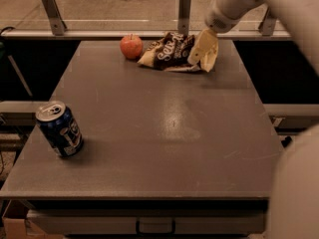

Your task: Move brown chip bag near apple

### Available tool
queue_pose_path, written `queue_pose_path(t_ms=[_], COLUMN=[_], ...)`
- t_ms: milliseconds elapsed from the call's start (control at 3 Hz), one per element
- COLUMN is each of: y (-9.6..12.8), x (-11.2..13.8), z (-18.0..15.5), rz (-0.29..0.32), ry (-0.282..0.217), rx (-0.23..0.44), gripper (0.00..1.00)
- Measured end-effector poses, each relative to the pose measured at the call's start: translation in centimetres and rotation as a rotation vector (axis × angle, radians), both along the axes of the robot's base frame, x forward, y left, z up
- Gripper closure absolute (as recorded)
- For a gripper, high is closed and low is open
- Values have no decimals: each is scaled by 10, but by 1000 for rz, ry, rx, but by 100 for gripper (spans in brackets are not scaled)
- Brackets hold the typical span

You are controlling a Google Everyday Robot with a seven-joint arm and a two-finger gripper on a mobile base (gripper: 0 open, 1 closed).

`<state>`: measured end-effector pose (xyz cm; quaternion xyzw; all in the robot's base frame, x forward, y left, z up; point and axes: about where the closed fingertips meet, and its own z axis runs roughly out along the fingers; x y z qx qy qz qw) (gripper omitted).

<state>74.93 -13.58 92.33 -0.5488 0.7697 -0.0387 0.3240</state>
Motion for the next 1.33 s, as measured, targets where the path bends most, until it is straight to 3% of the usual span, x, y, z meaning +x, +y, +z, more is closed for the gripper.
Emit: queue_pose_path(t_ms=[333, 667, 1000, 1333], y=[-13, -30, -41, -71], x=[-68, -142, -214, -242], z=[71, 135, 196, 211], rz=[124, 208, 257, 219], ry=[-120, -241, -398, -439], rx=[105, 176, 220, 253], gripper=[0, 0, 0, 0])
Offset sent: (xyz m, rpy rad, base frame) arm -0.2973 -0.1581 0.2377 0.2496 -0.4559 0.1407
